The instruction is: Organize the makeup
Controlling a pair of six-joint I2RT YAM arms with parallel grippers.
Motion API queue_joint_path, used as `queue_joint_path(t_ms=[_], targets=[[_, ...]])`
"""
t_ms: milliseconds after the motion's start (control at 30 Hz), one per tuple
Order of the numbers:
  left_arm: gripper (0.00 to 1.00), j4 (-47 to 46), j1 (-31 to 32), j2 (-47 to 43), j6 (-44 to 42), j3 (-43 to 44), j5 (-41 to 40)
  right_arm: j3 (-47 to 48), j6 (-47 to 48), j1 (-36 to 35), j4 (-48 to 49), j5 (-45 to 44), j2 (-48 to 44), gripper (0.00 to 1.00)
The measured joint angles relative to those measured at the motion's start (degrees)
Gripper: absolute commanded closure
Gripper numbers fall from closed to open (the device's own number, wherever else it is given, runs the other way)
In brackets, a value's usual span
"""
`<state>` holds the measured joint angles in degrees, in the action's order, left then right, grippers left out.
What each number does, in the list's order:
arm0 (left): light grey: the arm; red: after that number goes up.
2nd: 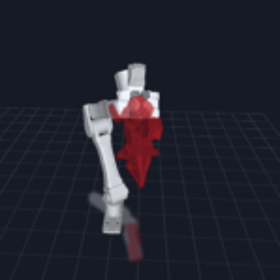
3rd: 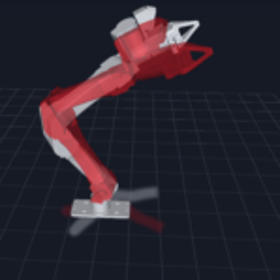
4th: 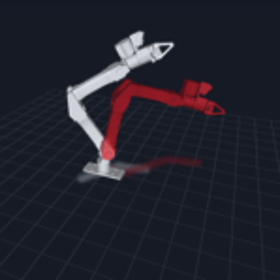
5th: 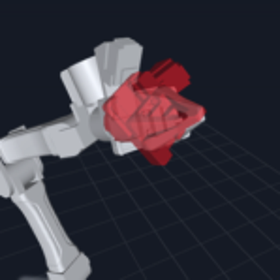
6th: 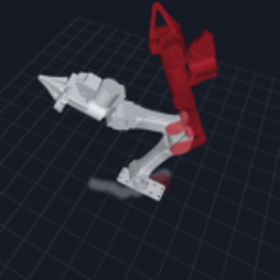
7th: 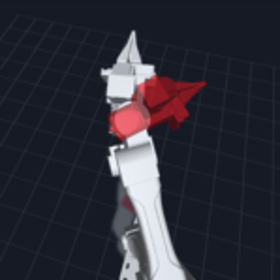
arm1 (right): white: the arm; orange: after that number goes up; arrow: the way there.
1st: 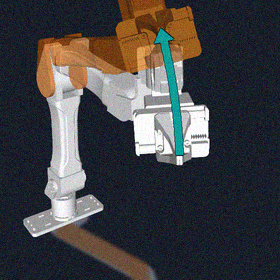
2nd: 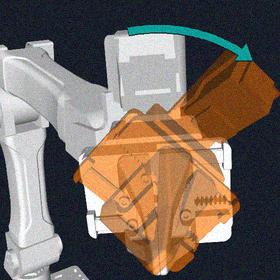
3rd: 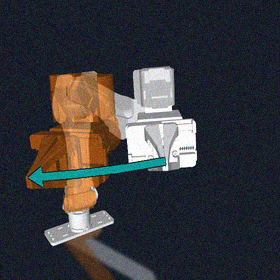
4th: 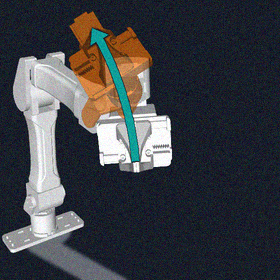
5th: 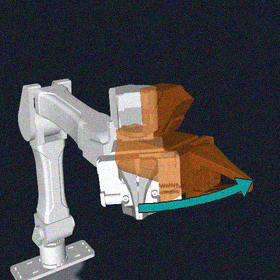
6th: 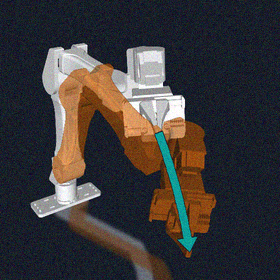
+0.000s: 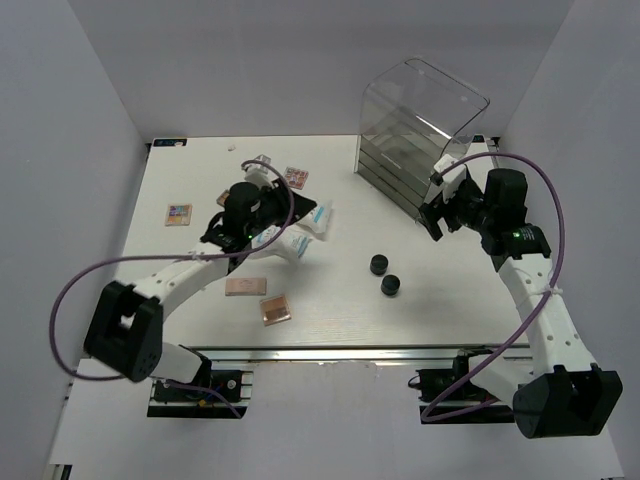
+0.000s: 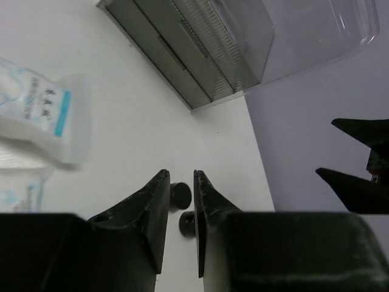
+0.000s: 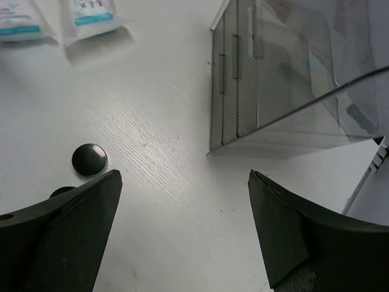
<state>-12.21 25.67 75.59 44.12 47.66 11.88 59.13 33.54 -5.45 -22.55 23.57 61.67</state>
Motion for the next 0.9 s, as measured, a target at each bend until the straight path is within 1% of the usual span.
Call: queue_joint_path(t_ms=[67, 100, 133, 200, 233, 300, 333, 400, 433, 467, 500, 533, 567, 733, 900], targets=[[0.62, -3.76, 1.86, 6.25, 3.15, 2.84, 0.04, 0.26, 0.11, -0.02, -0.09, 2.08, -0.15, 0.11], [0.5, -5.55, 2.43, 9.46, 4.83, 4.48, 0.07, 0.66, 0.09, -0.02, -0.44, 2.8, 0.28, 0.11], [0.43, -6.84, 2.75, 12.39, 6.27, 6.23, 0.22, 1.46, 0.04, -0.02, -1.44, 3.74, 1.14, 0.11], [0.33, -9.86, 3.26, 19.32, 9.84, 11.67, 1.01, 3.06, 0.17, -0.02, -2.97, 6.01, 2.86, 0.11], [0.32, -11.41, 3.41, 22.58, 11.47, 14.19, 1.49, 3.34, 0.09, -0.02, -3.3, 7.21, 3.23, 0.12], [0.32, -14.29, 3.58, 28.2, 14.58, 18.95, 2.38, 2.97, -1.18, -0.02, -2.93, 9.33, 3.02, 0.19], [0.33, -15.39, 3.65, 30.77, 15.89, 21.2, 2.64, 2.4, -2.49, -0.02, -1.81, 10.16, 2.38, 0.3], [0.35, -16.79, 3.72, 35.67, 18.25, 26.08, 3.13, 0.68, -5.84, -0.04, 1.36, 11.28, 0.55, 0.43], [0.38, -17.44, 3.78, 37.83, 19.21, 28.37, 3.21, 0.02, -7.96, -0.02, 2.8, 11.5, -0.28, 0.55], [0.4, -18.08, 3.82, 40.22, 20.33, 30.64, 3.41, -0.26, -10.1, -0.02, 4.35, 11.65, -0.9, 0.63], [0.42, -18.64, 3.82, 42.1, 21.14, 32.52, 3.54, -0.33, -12.26, -0.02, 5.99, 11.82, -1.18, 0.66], [0.44, -18.95, 3.82, 44.28, 22.14, 34.77, 3.78, -0.33, -14.62, -0.02, 7.63, 11.98, -1.25, 0.68], [0.44, -19.47, 3.87, 46.4, 22.97, 36.87, 3.93, -0.33, -16.87, -0.02, 9.27, 12.11, -1.25, 0.68], [0.46, -21.16, 4.57, 55.63, 26.75, 45.46, 4.9, -0.31, -25.2, 0.55, 16.24, 12.28, -1.01, 0.61], [0.46, -23.91, 6.08, 60.59, 29.29, 48.52, 5.09, -0.26, -29.73, 0.85, 20.81, 13.0, 0.33, 0.58]])
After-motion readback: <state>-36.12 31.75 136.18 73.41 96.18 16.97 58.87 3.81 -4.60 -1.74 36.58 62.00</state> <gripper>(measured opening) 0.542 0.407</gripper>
